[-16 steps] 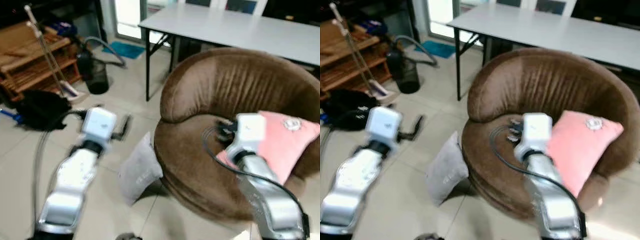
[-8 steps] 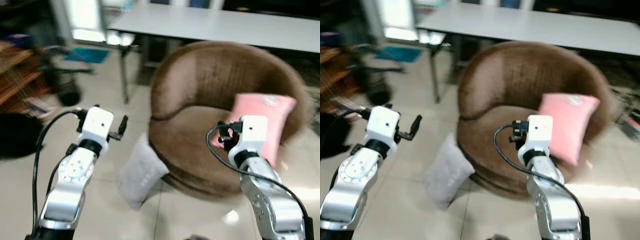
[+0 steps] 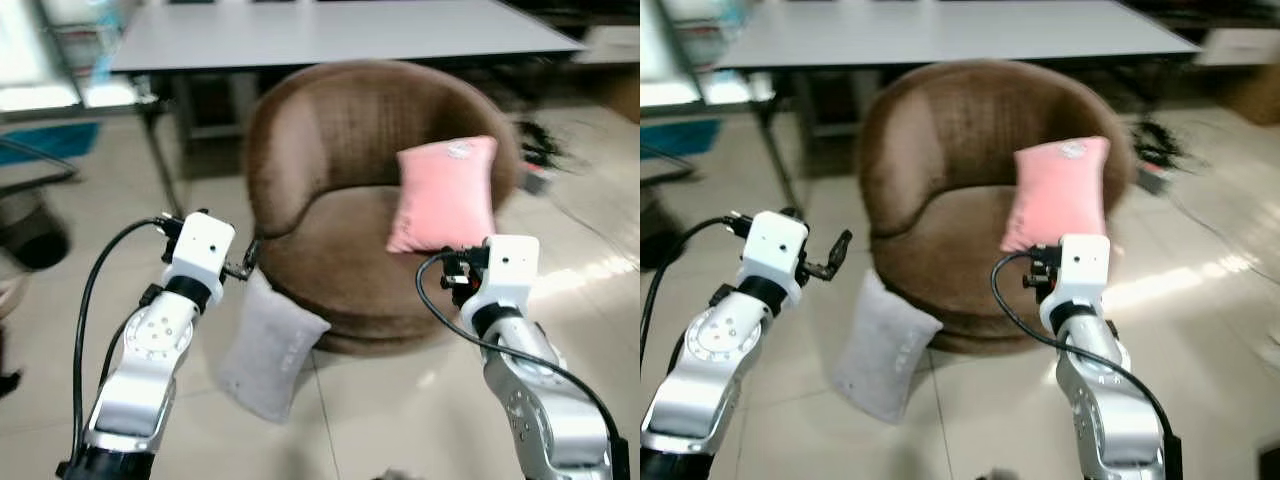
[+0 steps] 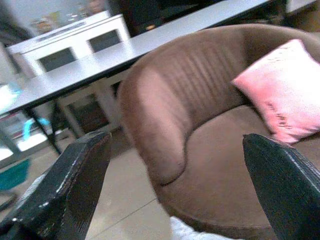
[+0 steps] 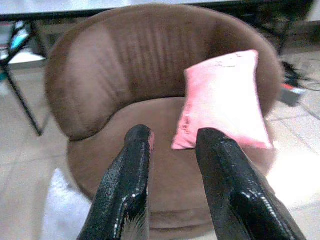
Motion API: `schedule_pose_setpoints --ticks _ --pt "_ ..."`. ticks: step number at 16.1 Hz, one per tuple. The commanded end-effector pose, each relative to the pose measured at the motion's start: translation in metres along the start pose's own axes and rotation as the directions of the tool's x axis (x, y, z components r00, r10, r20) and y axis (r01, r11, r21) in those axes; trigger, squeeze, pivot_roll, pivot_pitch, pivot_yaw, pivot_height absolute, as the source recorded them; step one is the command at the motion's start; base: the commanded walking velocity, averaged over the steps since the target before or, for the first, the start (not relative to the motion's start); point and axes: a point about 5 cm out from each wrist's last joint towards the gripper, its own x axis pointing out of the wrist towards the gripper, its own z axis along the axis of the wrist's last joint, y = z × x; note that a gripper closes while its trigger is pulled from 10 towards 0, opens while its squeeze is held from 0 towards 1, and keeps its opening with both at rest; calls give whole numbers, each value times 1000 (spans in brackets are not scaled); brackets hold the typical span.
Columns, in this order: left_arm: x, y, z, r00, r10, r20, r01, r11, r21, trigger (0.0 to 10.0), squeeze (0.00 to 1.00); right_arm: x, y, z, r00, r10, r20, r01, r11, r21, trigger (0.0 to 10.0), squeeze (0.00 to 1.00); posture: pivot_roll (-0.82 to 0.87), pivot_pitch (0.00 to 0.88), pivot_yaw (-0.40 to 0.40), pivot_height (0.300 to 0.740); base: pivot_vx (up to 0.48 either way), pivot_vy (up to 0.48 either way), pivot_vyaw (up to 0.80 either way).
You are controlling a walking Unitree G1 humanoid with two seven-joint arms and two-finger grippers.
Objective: Move the pillow to the sofa from floor
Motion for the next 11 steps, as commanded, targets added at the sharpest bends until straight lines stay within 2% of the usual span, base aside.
schedule_pose_setpoints --ticks 1,3,11 --pt "2 -5 3 999 -29 17 29 1000 -7 10000 0 -2 -8 0 1000 -27 -5 27 1000 -1 10000 0 -66 36 18 740 0 461 -800" --pt "2 -6 2 999 -40 19 40 999 -31 10000 0 -5 -10 -2 1000 -28 -9 27 998 -51 10000 0 -68 36 24 740 0 461 -800" --pt "0 -6 -3 999 -40 11 41 998 -41 10000 0 -10 -9 -14 999 -31 -33 29 998 -55 10000 0 -67 25 23 740 0 464 -800"
